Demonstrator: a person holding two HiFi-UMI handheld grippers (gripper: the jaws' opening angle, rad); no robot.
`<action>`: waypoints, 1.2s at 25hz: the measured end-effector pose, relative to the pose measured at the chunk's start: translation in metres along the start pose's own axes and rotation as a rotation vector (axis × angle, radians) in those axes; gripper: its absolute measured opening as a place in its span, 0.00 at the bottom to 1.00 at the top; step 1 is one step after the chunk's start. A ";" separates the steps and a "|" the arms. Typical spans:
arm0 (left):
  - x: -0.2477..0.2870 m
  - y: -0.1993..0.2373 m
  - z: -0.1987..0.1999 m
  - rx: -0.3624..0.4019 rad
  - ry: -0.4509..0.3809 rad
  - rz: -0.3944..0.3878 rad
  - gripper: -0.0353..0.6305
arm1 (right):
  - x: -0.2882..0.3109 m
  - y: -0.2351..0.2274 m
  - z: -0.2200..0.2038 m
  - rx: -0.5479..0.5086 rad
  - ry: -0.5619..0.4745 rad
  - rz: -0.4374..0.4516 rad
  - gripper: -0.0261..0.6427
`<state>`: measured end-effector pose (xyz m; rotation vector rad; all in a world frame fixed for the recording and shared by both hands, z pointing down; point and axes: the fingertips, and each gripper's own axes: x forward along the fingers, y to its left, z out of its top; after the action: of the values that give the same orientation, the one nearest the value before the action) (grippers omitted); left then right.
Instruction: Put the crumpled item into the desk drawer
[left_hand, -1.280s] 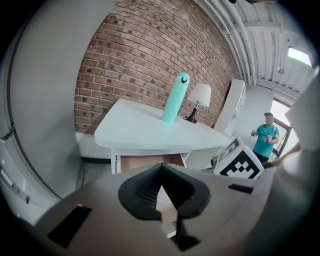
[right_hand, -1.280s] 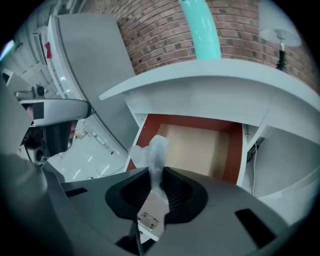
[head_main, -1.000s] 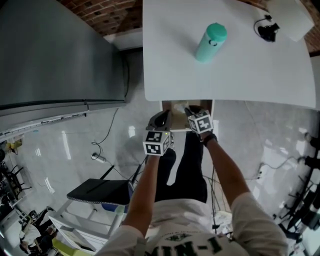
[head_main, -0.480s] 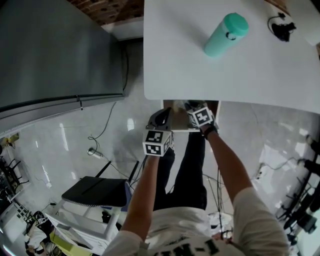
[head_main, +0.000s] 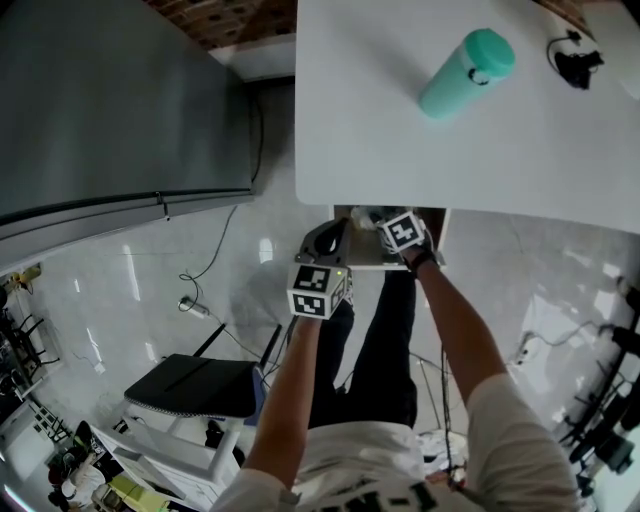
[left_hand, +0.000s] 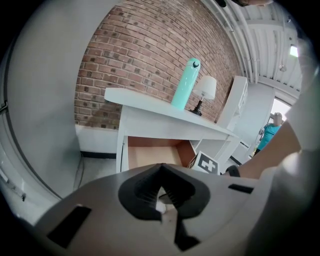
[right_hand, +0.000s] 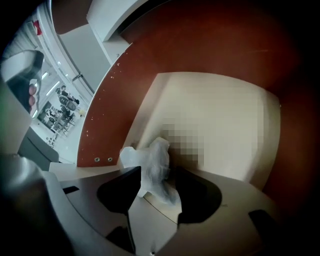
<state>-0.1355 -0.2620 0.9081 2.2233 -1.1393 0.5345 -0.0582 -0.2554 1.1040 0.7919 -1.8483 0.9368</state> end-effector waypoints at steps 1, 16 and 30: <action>0.000 -0.001 -0.001 0.008 0.009 -0.007 0.05 | 0.000 0.001 -0.001 -0.007 0.003 0.000 0.35; -0.021 -0.008 0.011 0.002 0.066 0.007 0.05 | -0.066 0.021 0.021 -0.008 -0.144 -0.017 0.41; -0.081 -0.035 0.088 -0.026 -0.015 -0.034 0.05 | -0.234 0.042 0.058 0.112 -0.444 -0.176 0.27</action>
<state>-0.1439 -0.2549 0.7836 2.2240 -1.1078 0.4878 -0.0241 -0.2505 0.8620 1.2928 -2.0686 0.8000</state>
